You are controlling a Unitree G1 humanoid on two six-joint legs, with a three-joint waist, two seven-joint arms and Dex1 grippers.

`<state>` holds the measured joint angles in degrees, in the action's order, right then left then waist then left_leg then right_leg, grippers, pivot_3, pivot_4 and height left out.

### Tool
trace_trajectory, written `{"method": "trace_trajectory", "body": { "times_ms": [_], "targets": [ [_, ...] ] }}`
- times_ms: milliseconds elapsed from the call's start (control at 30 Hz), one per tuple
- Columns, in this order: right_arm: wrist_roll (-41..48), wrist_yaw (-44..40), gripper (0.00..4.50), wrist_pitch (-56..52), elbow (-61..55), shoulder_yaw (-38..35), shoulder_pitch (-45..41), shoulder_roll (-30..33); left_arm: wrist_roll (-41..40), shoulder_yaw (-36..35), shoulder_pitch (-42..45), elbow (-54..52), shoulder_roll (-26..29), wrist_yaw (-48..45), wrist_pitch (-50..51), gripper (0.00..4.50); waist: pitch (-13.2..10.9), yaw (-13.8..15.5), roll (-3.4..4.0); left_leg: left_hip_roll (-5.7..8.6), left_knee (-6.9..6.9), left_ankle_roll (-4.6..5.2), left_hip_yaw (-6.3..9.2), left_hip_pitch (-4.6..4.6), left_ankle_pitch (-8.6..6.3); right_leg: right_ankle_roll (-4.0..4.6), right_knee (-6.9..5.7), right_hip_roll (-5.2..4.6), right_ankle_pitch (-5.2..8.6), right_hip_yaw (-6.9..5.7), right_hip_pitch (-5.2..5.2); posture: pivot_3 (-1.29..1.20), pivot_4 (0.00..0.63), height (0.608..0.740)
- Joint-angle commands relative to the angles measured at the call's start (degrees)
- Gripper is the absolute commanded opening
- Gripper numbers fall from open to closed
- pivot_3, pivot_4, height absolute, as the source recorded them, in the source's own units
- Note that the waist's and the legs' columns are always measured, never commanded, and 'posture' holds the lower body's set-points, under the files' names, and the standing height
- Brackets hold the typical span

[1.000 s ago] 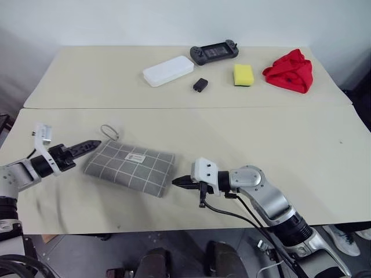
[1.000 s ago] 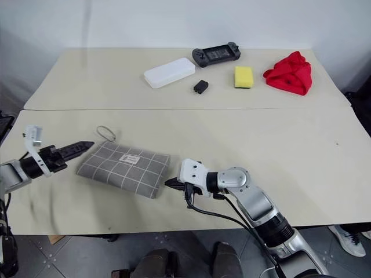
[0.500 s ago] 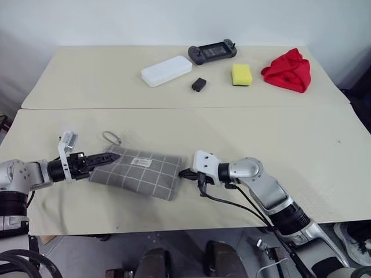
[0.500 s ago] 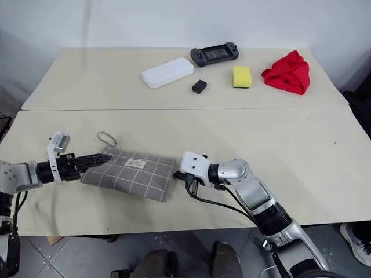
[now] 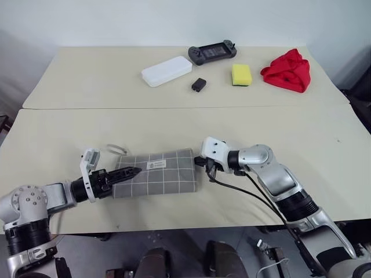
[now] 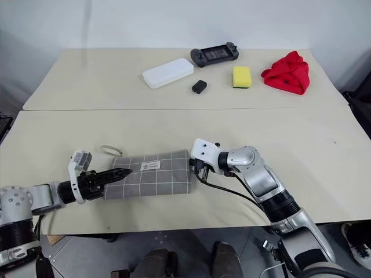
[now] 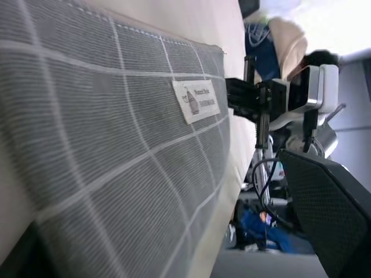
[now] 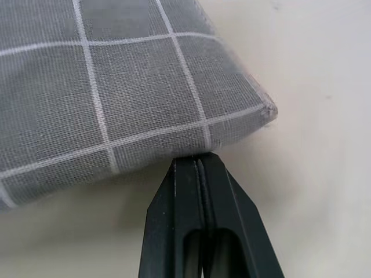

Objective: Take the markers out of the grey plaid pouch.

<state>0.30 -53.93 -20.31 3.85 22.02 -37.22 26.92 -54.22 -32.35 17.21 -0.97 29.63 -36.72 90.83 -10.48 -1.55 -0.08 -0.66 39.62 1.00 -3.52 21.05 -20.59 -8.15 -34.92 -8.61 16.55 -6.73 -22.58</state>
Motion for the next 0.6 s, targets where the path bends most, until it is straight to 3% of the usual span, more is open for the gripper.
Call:
{"method": "trace_trajectory", "body": {
  "times_ms": [33,167,300,400,600],
  "targets": [
    [0.5,-0.3,0.03,0.5,0.0,-1.2,-1.3,-0.8,-4.5,0.0,-2.3,-2.3,-2.9,5.5,1.7,4.50,0.0,0.0,0.00,-0.02,0.01,0.00,0.01,0.00,0.00,0.00,0.00,0.00,0.00,0.01,0.00,0.00,0.150,0.740],
    [-2.9,0.1,0.03,4.8,3.3,-0.5,-2.7,1.2,-9.6,-1.2,-4.5,-5.5,-5.3,12.1,1.7,4.50,0.0,0.0,0.01,-0.02,0.09,0.00,0.01,0.00,0.00,0.00,-0.04,-0.04,0.00,0.08,0.01,0.00,0.150,0.740],
    [-4.0,0.2,0.03,9.1,5.3,-2.7,-3.3,4.3,-12.6,-5.1,-5.2,-4.6,-3.7,16.4,1.7,4.50,0.0,0.0,0.00,-0.02,0.12,0.00,0.02,0.01,-0.01,0.00,-0.04,-0.04,0.00,0.07,0.01,0.00,0.150,0.740],
    [-1.1,-0.9,0.03,9.5,2.2,-5.3,-3.0,4.9,-15.7,-5.7,-6.2,-3.8,-1.9,18.0,1.7,4.50,0.0,-0.3,0.01,-0.02,0.12,-0.01,-0.01,0.00,-0.02,0.01,-0.03,0.04,0.00,0.08,0.00,0.00,0.150,0.740],
    [8.8,-5.9,0.03,8.7,-4.8,-7.3,0.5,0.3,-19.5,-5.3,-5.9,-2.4,-1.8,21.6,1.7,4.50,0.0,-0.2,0.01,-0.08,0.11,-0.08,-0.05,-0.05,-0.04,0.05,-0.06,0.12,0.03,0.11,-0.01,0.00,0.150,0.740]
  ]
}}
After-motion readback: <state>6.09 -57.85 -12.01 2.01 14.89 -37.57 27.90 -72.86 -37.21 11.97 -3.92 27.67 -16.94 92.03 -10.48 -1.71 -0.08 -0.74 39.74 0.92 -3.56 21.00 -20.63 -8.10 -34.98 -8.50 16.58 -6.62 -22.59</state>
